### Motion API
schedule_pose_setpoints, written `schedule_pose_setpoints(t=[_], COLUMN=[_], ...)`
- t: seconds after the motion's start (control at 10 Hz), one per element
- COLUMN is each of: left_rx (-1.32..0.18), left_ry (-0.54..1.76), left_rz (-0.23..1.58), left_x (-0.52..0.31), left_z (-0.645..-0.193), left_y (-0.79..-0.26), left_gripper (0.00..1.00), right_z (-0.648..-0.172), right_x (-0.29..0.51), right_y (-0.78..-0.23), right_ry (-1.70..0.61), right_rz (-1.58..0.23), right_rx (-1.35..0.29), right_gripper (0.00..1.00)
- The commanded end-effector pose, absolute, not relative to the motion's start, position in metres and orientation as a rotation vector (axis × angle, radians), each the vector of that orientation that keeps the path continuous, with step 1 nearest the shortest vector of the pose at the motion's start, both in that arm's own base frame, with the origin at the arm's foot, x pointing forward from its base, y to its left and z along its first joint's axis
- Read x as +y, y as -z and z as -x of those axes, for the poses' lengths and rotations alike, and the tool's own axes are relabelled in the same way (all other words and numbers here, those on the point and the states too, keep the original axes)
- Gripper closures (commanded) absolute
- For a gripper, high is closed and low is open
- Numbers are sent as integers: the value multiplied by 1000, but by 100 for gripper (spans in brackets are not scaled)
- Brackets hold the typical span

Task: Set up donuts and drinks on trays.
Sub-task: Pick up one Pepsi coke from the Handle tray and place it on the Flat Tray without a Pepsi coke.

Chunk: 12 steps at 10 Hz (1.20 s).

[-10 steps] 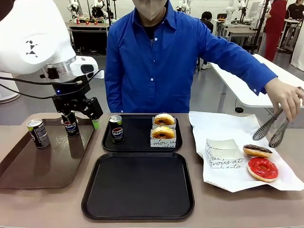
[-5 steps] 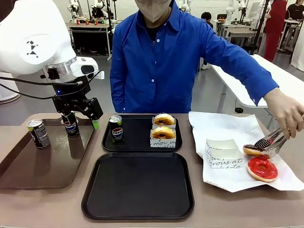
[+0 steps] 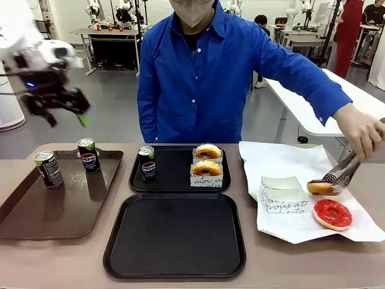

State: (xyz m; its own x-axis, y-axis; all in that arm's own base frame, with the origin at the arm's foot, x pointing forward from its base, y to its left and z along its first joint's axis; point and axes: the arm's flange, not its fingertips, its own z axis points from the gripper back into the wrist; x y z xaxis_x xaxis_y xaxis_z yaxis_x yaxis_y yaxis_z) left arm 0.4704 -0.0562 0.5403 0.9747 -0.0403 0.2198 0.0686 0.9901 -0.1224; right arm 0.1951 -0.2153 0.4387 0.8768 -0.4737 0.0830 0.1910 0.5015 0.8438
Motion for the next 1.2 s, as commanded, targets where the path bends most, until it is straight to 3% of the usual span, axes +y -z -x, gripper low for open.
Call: schedule_pose_setpoints(t=[0.0,0.3,0.5,0.6,1.0,1.1], left_rx=[-230,-212,-186,-202,-195,-187], left_ry=[-42,-42,-16,-72,-65,2], left_rz=[88,32,120,42,62,-36], left_x=[-12,38,23,43,39,30], left_z=[-499,-503,-500,-505,-505,-501], left_y=[-534,-512,-512,-508,-506,-496], left_gripper=[0,0,0,0,0,0], right_z=[-195,-195,-195,-195,-195,-195], right_x=[-214,-214,-214,-214,-214,-214], right_y=[-438,-438,-438,-438,-438,-438], right_ry=[408,408,408,408,408,408], right_rz=[-968,-968,-968,-968,-968,-968], right_rx=[-314,-314,-314,-314,-314,-314], right_gripper=[0,0,0,0,0,0])
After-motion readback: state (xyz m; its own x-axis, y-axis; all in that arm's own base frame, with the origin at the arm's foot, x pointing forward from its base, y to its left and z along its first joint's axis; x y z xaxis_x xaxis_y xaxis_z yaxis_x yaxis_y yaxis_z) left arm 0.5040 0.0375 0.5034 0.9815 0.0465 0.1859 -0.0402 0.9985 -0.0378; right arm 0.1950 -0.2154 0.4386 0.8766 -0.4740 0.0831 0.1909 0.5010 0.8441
